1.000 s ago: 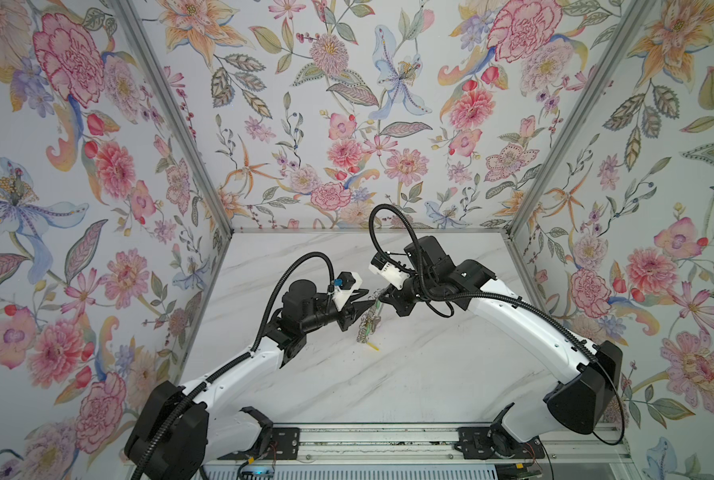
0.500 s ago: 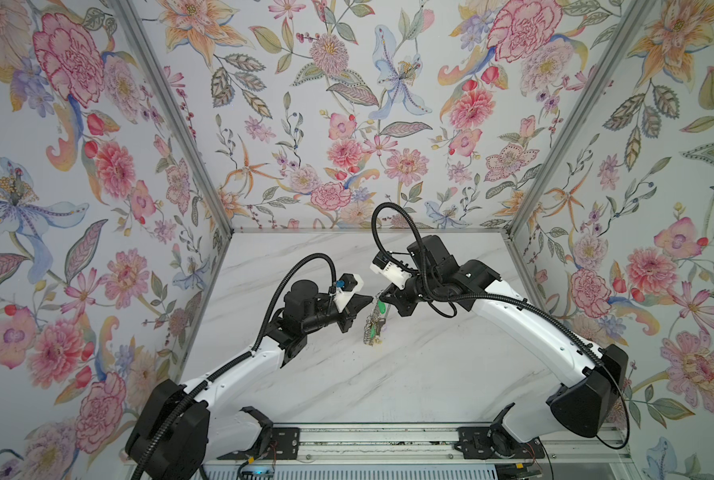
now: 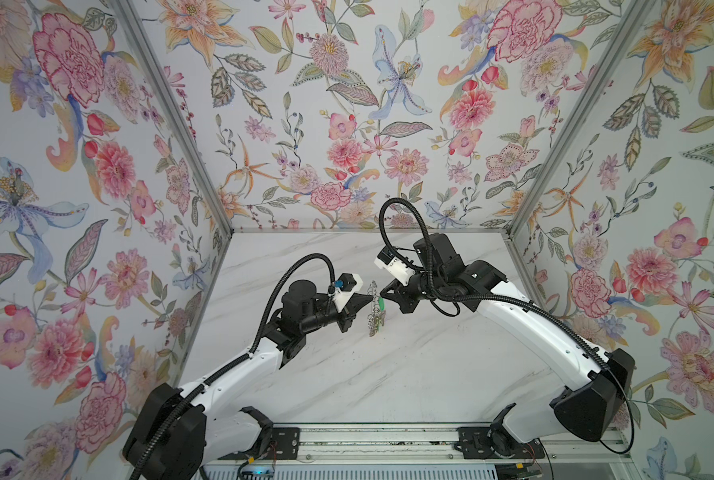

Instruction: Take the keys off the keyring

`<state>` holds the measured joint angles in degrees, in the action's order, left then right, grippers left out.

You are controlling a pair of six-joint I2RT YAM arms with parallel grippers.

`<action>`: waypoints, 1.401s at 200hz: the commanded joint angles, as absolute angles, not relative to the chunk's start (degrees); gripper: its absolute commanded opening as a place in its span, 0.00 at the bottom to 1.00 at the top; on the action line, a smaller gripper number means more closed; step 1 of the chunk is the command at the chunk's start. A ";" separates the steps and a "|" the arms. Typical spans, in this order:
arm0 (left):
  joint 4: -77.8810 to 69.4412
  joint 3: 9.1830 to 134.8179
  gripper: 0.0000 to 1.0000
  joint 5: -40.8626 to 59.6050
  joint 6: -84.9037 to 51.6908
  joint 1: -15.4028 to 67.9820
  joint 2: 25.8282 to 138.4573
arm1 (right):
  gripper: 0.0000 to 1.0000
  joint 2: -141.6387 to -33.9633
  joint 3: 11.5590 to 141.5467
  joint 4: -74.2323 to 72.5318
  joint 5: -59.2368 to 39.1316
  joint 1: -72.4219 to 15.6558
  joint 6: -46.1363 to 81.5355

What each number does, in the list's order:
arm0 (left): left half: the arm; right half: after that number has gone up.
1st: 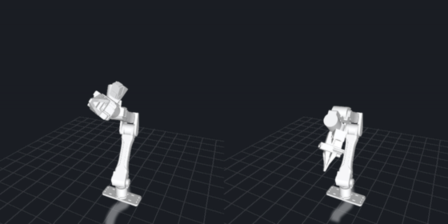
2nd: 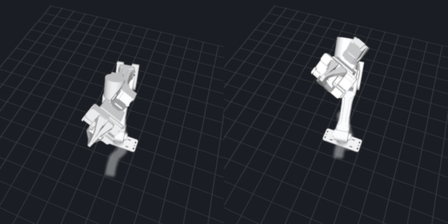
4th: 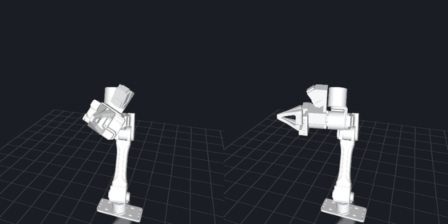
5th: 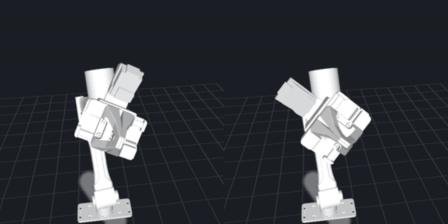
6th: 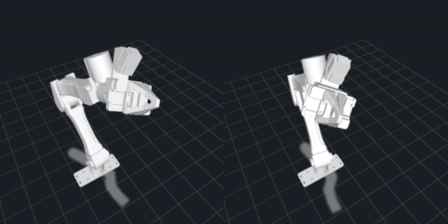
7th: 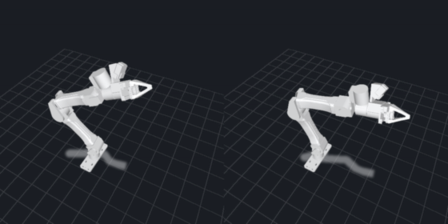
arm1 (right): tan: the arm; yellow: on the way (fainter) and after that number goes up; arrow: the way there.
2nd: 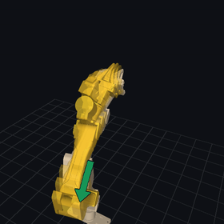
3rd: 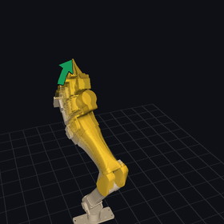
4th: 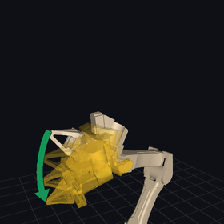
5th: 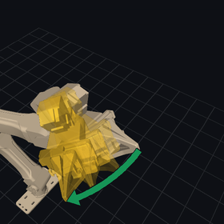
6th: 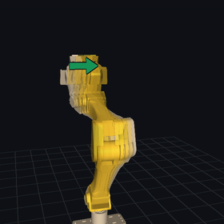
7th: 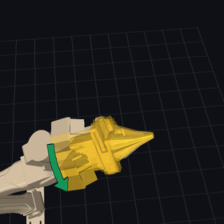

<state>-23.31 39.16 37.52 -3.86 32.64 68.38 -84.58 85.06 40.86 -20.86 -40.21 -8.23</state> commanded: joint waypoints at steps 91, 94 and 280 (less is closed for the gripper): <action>-42.73 28.18 0.00 25.53 -11.94 32.96 58.48 | 0.00 -84.83 77.51 32.90 -38.32 -32.61 1.37; -42.86 28.10 0.00 25.42 -12.01 32.96 58.43 | 0.00 -84.99 77.42 32.70 -38.54 -32.65 1.48; -39.65 30.73 0.00 28.96 -11.69 32.96 59.59 | 0.33 -86.57 78.17 21.07 -40.19 -36.79 0.76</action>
